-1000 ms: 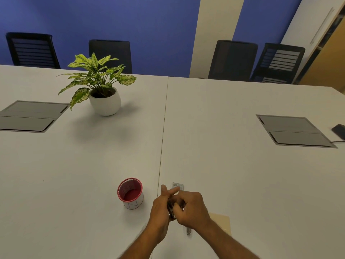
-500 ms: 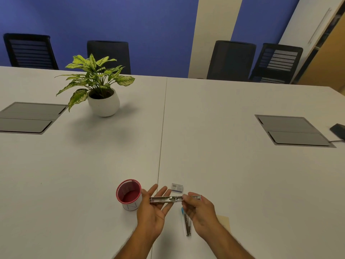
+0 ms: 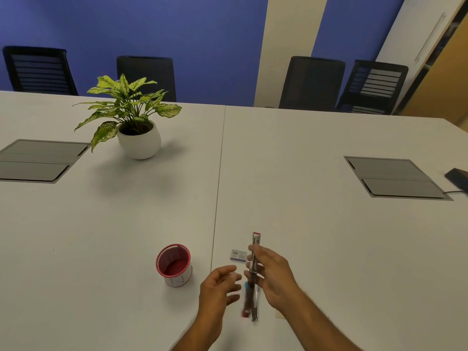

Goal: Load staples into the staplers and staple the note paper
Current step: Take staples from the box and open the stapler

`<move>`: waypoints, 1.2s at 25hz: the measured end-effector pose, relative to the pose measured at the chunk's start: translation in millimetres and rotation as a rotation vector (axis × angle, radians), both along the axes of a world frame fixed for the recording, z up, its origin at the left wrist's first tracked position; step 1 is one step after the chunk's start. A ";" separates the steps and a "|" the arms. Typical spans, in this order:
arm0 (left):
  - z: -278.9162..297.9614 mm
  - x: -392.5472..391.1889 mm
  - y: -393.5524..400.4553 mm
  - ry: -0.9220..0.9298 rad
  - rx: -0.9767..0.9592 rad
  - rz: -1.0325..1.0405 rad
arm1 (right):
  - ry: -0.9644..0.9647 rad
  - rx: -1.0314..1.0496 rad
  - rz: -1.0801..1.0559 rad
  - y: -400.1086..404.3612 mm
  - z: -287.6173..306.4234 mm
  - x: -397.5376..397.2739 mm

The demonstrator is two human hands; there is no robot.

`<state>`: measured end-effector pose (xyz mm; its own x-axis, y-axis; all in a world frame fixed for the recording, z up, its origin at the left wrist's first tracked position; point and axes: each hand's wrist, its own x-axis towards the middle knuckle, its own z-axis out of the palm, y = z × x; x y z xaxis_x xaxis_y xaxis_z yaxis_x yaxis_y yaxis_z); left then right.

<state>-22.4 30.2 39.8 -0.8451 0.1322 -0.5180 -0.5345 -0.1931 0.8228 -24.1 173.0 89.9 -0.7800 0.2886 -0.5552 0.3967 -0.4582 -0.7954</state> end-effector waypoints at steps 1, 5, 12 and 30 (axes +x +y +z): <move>3.7 -1.4 1.8 0.033 -0.013 -0.008 | -0.002 0.067 0.066 1.1 2.8 0.5; 22.7 -13.7 5.2 0.122 0.062 -0.047 | -0.020 0.235 0.225 -1.2 9.8 5.8; 22.3 -21.7 4.4 0.172 0.094 -0.133 | -0.069 0.265 0.279 -4.9 6.8 14.0; 11.8 -29.2 -7.5 0.088 0.175 0.054 | 0.101 0.146 0.431 -3.2 8.5 15.4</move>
<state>-51.7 22.6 51.7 -0.8943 0.1665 -0.4153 -0.4472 -0.3638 0.8171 -8.6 169.8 98.4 -0.8939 -0.0039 -0.4483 0.4438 -0.1487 -0.8837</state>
